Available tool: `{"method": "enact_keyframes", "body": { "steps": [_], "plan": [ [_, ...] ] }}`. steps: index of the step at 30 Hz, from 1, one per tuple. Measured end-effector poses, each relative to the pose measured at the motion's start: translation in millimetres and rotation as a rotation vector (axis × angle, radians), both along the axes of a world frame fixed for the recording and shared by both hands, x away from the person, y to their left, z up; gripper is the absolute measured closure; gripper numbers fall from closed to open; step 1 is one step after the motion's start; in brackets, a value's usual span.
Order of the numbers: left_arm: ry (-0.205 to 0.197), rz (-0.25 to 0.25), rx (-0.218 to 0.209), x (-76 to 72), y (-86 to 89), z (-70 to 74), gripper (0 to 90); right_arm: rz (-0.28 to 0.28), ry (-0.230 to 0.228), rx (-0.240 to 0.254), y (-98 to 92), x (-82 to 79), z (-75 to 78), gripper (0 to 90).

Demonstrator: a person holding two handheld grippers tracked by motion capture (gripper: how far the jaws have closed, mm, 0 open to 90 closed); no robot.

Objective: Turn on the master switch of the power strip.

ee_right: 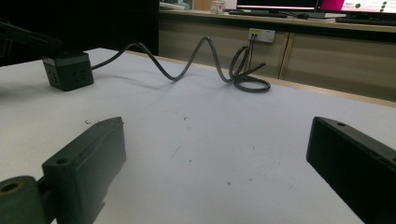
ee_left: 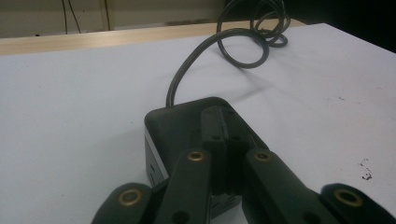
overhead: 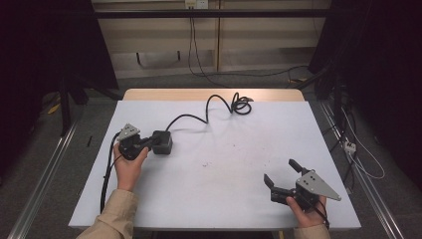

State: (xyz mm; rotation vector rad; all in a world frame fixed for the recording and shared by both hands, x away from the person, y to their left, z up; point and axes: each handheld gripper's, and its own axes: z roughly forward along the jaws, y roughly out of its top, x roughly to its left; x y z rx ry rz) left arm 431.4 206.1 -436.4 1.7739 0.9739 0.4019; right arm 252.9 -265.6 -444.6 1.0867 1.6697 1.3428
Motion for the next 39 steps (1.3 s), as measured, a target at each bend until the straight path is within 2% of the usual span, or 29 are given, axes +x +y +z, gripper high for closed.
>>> {"method": "enact_keyframes", "body": {
  "steps": [16,26,39],
  "plan": [
    [-0.011,-0.001,0.033,-0.8,-1.1,0.9,90.0,0.0,-0.001,0.001,0.1,-0.2,0.1,4.1],
    [-0.004,-0.001,0.03,-0.6,-0.9,0.9,90.0,-0.003,-0.003,0.0,-0.3,-0.3,0.4,4.1],
    [-0.012,0.005,0.056,-1.7,-3.6,2.3,90.0,-0.006,-0.006,0.005,-1.3,-0.8,0.8,4.1]
  ]
}}
